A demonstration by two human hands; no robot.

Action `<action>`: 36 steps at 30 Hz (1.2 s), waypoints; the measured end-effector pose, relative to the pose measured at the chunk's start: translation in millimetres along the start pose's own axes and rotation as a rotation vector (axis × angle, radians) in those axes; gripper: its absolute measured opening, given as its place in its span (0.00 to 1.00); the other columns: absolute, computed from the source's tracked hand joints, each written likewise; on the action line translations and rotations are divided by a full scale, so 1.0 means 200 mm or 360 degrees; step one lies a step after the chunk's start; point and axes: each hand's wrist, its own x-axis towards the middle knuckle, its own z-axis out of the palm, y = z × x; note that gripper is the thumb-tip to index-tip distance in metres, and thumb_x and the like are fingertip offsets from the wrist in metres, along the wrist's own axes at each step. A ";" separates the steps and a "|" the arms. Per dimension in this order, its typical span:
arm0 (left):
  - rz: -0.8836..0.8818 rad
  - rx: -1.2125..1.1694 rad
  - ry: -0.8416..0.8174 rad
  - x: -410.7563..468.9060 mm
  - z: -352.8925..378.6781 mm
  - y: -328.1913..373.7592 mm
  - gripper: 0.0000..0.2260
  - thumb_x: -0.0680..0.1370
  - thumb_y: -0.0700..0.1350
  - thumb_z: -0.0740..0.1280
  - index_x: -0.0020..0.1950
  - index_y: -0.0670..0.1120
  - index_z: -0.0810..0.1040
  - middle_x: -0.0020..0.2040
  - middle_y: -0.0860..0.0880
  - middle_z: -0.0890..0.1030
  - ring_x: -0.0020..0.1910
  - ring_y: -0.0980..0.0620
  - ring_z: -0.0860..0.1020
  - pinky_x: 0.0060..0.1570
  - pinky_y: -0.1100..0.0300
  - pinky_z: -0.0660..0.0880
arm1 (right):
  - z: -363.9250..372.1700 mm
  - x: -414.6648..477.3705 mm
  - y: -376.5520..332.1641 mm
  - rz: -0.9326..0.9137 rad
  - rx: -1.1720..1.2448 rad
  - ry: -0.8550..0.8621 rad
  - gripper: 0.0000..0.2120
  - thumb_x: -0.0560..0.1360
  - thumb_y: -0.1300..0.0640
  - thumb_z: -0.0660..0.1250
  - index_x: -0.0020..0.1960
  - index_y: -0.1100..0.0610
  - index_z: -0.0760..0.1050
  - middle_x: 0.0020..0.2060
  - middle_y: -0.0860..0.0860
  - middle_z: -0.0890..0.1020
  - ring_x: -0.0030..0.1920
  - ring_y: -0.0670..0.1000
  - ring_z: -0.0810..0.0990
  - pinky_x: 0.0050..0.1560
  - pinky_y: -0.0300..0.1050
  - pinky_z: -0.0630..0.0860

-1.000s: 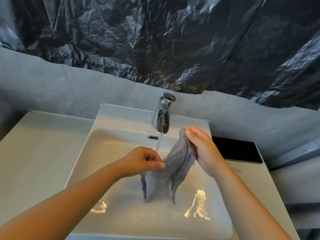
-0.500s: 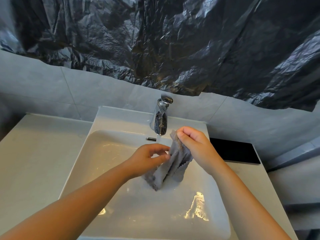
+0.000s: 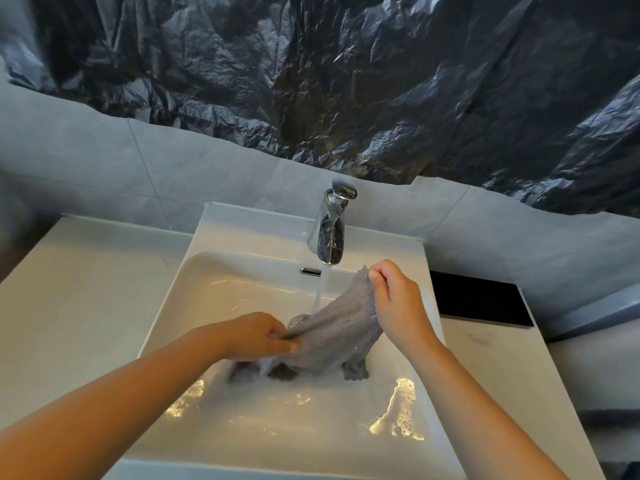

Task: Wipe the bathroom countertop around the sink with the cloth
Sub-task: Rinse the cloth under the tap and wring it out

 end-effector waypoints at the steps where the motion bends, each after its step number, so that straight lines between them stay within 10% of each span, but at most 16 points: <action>1: -0.0043 -0.0247 0.0046 0.00 0.00 -0.04 0.18 0.77 0.59 0.62 0.45 0.45 0.79 0.39 0.49 0.76 0.39 0.53 0.74 0.46 0.59 0.72 | 0.00 0.00 0.00 -0.0001 0.0066 -0.0030 0.06 0.81 0.54 0.56 0.55 0.50 0.71 0.36 0.47 0.75 0.36 0.43 0.74 0.35 0.31 0.69; 5: -0.0012 -0.1494 0.0206 0.02 -0.03 -0.07 0.22 0.73 0.54 0.70 0.50 0.34 0.77 0.44 0.39 0.80 0.43 0.46 0.80 0.50 0.54 0.79 | 0.00 -0.01 0.06 0.0096 0.0096 -0.0689 0.19 0.72 0.45 0.69 0.62 0.42 0.74 0.43 0.44 0.79 0.44 0.40 0.75 0.46 0.33 0.71; 9: 0.0019 -0.1319 0.0340 0.05 -0.07 0.03 0.13 0.77 0.52 0.66 0.48 0.42 0.77 0.39 0.46 0.80 0.34 0.54 0.79 0.36 0.62 0.76 | 0.03 -0.02 0.14 0.0112 -0.0316 -0.1167 0.11 0.69 0.44 0.72 0.33 0.48 0.77 0.31 0.46 0.74 0.34 0.46 0.73 0.35 0.39 0.67; 13: 0.0089 -0.0673 0.0569 0.08 -0.10 0.03 0.12 0.77 0.57 0.64 0.55 0.52 0.78 0.44 0.52 0.81 0.41 0.58 0.79 0.43 0.61 0.77 | 0.00 -0.01 0.23 0.0278 0.0197 -0.0731 0.09 0.75 0.50 0.68 0.38 0.52 0.79 0.37 0.51 0.79 0.42 0.49 0.78 0.44 0.41 0.74; 18: -0.0026 -0.0293 -0.0071 0.07 -0.06 0.08 0.34 0.66 0.77 0.52 0.36 0.45 0.74 0.28 0.51 0.70 0.28 0.54 0.69 0.39 0.61 0.69 | 0.11 -0.02 0.19 0.0684 0.0933 -0.0393 0.13 0.78 0.48 0.62 0.49 0.56 0.79 0.43 0.54 0.83 0.48 0.53 0.81 0.48 0.47 0.78; 22: -0.0143 -0.0902 0.0201 0.12 -0.01 0.10 0.25 0.79 0.62 0.53 0.33 0.48 0.79 0.23 0.53 0.77 0.28 0.56 0.76 0.47 0.58 0.73 | 0.23 -0.01 0.06 0.0555 0.0802 0.0119 0.12 0.80 0.47 0.57 0.49 0.51 0.76 0.43 0.47 0.80 0.46 0.44 0.78 0.43 0.36 0.73; 27: -0.0254 -0.1528 0.0802 0.22 0.05 0.16 0.26 0.77 0.64 0.53 0.47 0.47 0.81 0.43 0.44 0.84 0.45 0.45 0.83 0.53 0.46 0.78 | 0.34 -0.05 -0.14 0.0237 0.0993 0.0459 0.12 0.80 0.56 0.59 0.39 0.53 0.74 0.31 0.42 0.76 0.33 0.39 0.73 0.37 0.31 0.70; 36: -0.0241 -0.1914 0.0693 0.22 0.09 0.30 0.20 0.80 0.53 0.57 0.47 0.37 0.79 0.45 0.36 0.82 0.48 0.37 0.81 0.53 0.41 0.78 | 0.52 0.07 -0.04 0.0567 0.0624 0.0387 0.15 0.80 0.50 0.57 0.36 0.54 0.72 0.31 0.47 0.75 0.34 0.46 0.74 0.33 0.38 0.68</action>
